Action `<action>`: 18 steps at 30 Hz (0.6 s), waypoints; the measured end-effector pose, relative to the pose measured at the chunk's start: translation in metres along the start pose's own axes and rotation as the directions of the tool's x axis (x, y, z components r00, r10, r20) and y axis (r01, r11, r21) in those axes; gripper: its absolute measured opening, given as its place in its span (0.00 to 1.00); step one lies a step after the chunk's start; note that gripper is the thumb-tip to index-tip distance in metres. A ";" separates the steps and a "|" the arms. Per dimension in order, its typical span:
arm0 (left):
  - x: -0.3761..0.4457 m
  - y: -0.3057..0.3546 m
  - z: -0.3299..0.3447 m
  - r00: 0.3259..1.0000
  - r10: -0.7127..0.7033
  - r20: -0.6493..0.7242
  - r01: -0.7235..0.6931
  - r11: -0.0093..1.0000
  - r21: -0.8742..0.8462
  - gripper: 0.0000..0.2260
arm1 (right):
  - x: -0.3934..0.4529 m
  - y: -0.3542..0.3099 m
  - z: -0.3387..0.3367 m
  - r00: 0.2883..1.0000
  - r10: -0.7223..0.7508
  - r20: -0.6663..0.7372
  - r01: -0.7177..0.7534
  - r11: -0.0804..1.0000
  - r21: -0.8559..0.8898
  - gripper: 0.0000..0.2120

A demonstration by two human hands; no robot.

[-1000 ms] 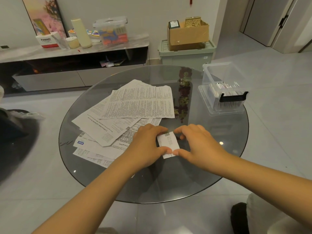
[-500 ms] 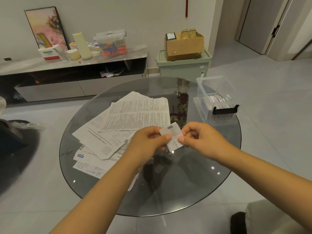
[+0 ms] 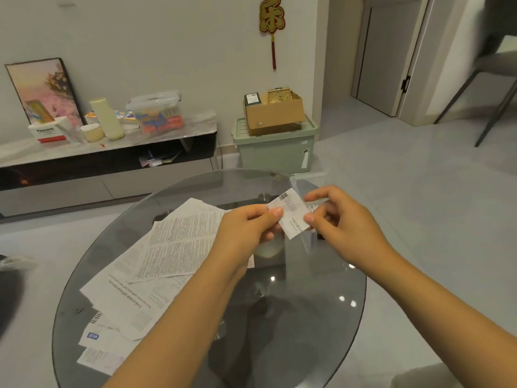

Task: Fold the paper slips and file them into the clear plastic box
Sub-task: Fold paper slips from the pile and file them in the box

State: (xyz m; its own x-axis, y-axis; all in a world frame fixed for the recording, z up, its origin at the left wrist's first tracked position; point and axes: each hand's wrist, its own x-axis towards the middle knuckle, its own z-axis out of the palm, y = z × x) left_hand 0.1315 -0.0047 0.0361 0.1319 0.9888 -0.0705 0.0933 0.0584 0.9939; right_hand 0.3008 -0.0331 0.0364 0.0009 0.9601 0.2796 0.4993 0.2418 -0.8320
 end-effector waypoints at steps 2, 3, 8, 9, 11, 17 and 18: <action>0.015 0.004 0.010 0.999 0.017 0.035 -0.016 1.000 -0.010 0.08 | 0.007 0.003 -0.010 0.998 -0.021 -0.055 0.021 1.000 -0.003 0.12; 0.019 0.005 0.014 0.999 0.025 0.047 -0.024 1.000 -0.021 0.08 | 0.009 0.004 -0.013 0.997 -0.030 -0.065 0.029 0.999 -0.020 0.12; 0.043 0.008 0.031 0.995 0.055 0.085 -0.055 0.998 -0.013 0.06 | 0.018 0.009 -0.030 0.989 -0.047 -0.138 0.043 0.998 -0.036 0.16; 0.050 0.008 0.036 0.992 0.061 0.113 -0.061 0.998 -0.007 0.06 | 0.021 0.013 -0.034 0.987 -0.042 -0.157 0.036 0.998 -0.043 0.17; 0.060 0.008 0.045 0.986 0.066 0.151 -0.068 0.998 0.010 0.07 | 0.025 0.018 -0.040 0.983 -0.032 -0.182 0.019 0.997 -0.074 0.17; 0.077 0.002 0.061 0.913 0.299 0.278 -0.405 0.742 0.534 0.10 | 0.033 0.032 -0.048 0.940 -0.024 -0.341 -0.103 0.932 -0.349 0.09; 0.079 0.000 0.063 0.875 0.317 0.366 -0.483 0.623 0.615 0.11 | 0.035 0.034 -0.048 0.940 -0.013 -0.341 -0.112 0.932 -0.344 0.08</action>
State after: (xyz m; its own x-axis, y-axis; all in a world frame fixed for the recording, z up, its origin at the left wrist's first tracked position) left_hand 0.2039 0.0650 0.0248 0.5066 0.8331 0.2222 0.6014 -0.5261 0.6013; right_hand 0.3589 0.0015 0.0407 0.2896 0.8516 0.4369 0.7637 0.0696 -0.6419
